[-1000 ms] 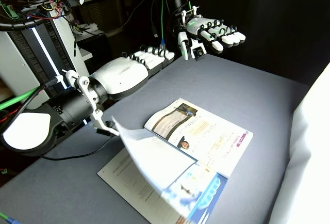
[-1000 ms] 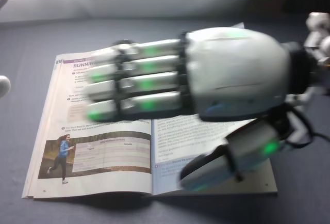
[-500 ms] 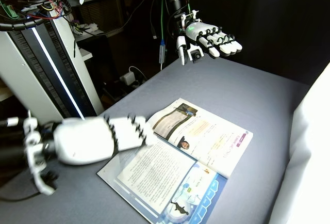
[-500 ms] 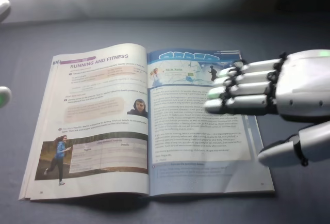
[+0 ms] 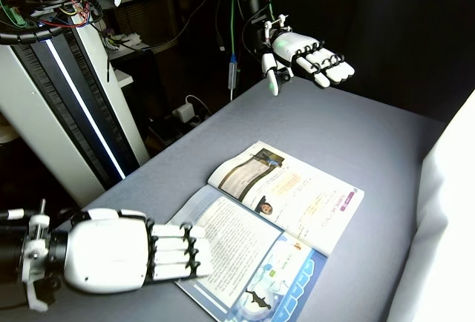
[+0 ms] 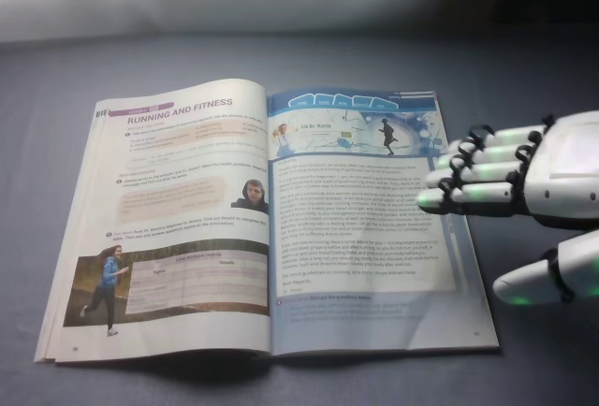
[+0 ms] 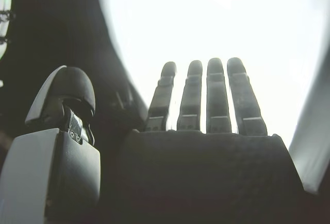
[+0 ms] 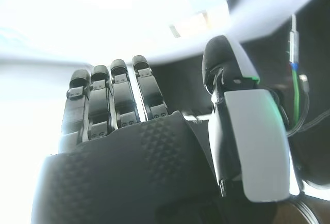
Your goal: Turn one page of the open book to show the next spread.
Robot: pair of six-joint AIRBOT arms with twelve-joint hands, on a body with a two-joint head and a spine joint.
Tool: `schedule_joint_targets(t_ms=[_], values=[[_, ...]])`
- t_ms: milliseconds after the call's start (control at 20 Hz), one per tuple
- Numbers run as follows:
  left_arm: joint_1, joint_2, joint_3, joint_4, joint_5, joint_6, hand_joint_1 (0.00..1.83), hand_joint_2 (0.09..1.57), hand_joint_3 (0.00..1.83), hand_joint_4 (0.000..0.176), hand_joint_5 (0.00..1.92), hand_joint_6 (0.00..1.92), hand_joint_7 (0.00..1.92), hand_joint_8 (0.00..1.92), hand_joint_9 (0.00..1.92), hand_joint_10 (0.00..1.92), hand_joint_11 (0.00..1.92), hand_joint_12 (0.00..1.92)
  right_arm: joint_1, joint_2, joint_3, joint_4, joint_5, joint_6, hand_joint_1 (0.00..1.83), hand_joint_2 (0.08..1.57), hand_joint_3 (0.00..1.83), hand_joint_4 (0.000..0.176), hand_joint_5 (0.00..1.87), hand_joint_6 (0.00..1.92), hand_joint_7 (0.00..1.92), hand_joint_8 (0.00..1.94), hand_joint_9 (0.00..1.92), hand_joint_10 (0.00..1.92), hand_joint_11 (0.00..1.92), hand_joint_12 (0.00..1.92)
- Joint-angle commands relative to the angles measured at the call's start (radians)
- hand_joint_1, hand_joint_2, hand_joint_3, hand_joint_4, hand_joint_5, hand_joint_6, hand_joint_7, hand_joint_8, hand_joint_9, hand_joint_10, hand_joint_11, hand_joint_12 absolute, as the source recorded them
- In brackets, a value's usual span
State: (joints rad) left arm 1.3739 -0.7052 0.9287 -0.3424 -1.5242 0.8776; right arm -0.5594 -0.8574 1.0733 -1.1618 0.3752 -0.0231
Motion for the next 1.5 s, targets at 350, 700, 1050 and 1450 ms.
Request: schedule_joint_targets(t_ms=[350,700,1050,1450], values=[[-0.005,-0.011,0.017,-0.006,-0.086,-0.02,0.0,1.35,0.01,0.023,0.0,0.0,0.0,0.0,0.0,0.0,0.0,0.0,-0.039,-0.022,0.016,0.037,0.019,0.006,0.0,1.26,0.01,0.0,0.0,0.0,0.0,0.0,0.0,0.0,0.0,0.0],[-0.006,-0.011,0.017,-0.002,-0.099,-0.021,0.0,1.36,0.01,0.014,0.01,0.0,0.0,0.0,0.0,0.0,0.0,0.0,-0.071,-0.05,0.041,-0.005,0.018,0.052,0.0,1.24,0.0,0.0,0.04,0.02,0.01,0.0,0.02,0.01,0.05,0.04],[-0.006,-0.01,0.017,-0.001,-0.109,-0.022,0.0,1.35,0.0,0.0,0.03,0.01,0.0,0.0,0.0,0.0,0.0,0.0,-0.04,-0.116,0.08,-0.273,0.044,0.277,0.0,1.22,0.0,0.0,0.07,0.02,0.01,0.0,0.0,0.0,0.0,0.0],[-0.006,-0.01,0.017,-0.002,-0.12,-0.022,0.0,1.34,0.0,0.002,0.01,0.0,0.0,0.0,0.0,0.0,0.0,0.0,0.029,-0.163,0.102,-0.341,0.084,0.31,0.0,1.22,0.0,0.0,0.05,0.02,0.0,0.0,0.0,0.0,0.0,0.0]])
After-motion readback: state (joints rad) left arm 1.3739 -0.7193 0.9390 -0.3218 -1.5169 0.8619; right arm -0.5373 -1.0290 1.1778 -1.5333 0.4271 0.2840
